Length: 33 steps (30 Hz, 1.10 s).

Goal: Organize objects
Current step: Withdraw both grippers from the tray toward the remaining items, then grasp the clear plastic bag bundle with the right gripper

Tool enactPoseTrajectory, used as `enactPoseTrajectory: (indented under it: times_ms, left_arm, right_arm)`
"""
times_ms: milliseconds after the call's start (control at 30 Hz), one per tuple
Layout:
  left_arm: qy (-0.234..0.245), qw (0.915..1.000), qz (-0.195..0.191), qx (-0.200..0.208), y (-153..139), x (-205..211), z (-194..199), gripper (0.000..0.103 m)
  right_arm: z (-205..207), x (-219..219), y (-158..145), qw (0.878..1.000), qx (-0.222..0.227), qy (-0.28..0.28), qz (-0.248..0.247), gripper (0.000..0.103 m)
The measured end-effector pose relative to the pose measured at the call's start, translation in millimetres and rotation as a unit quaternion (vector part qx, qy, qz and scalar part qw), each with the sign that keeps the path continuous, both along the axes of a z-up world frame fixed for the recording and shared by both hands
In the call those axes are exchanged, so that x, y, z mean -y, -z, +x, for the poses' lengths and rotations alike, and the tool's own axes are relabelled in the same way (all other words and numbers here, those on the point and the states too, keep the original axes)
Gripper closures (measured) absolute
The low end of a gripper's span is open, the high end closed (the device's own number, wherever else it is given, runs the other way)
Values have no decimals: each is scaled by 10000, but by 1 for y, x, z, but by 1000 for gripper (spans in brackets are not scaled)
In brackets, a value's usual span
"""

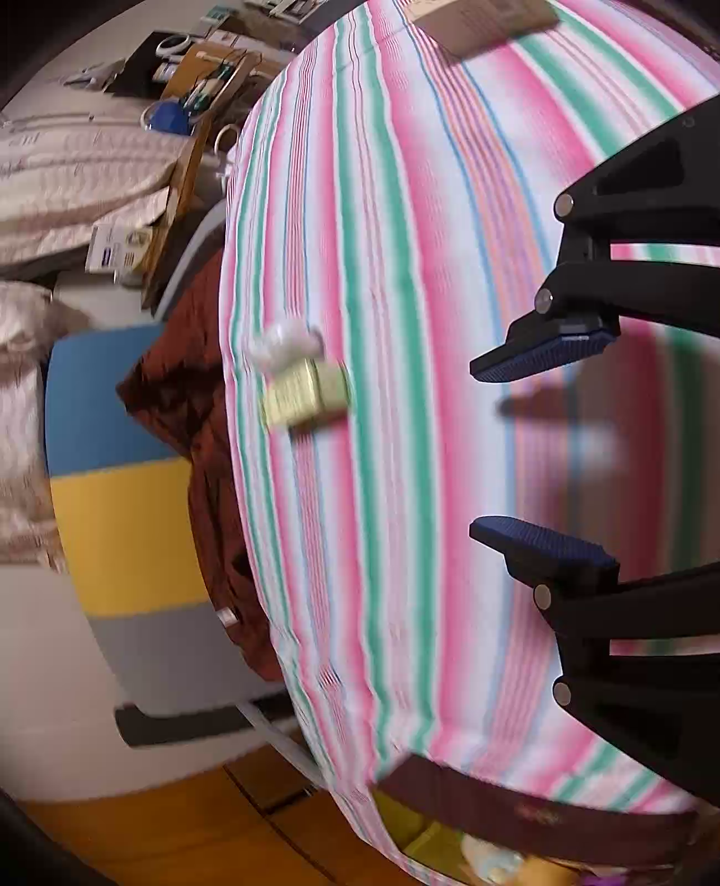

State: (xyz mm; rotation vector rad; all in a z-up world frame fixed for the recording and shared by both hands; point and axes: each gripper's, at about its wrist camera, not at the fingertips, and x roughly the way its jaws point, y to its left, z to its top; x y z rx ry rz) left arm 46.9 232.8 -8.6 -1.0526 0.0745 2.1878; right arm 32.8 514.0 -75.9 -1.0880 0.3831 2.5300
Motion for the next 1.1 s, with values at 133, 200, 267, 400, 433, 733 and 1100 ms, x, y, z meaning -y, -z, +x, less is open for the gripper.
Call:
enactPoseTrajectory:
  times_ms: [133,200,267,400,433,733,1100]
  left_arm:
    - [219,9997,-95,60,6,-19,-1,0]
    - [286,9994,-151,117,10,-25,-1,0]
    - [301,9992,-196,160,13,-27,-2,0]
    - [259,9990,-268,252,17,-26,-4,0]
    - [224,9990,-283,280,17,-24,-6,0]
    - [43,9986,-330,414,21,-21,-19,0]
    - [-62,9989,-182,428,15,-60,-53,0]
  right_arm:
    - [-15,-48,-4,9992,-148,361,-107,46]
    - [-28,-72,-9,9980,-298,542,-121,46]
    - [-43,-93,-12,9964,-424,689,-233,46]
    - [-75,-124,-9,9941,-428,850,-514,46]
    - [-82,-130,-8,9937,-389,878,-573,46]
    - [-120,-139,21,9966,-22,531,-631,64]
    - [-86,-101,20,9942,-213,-546,-904,65]
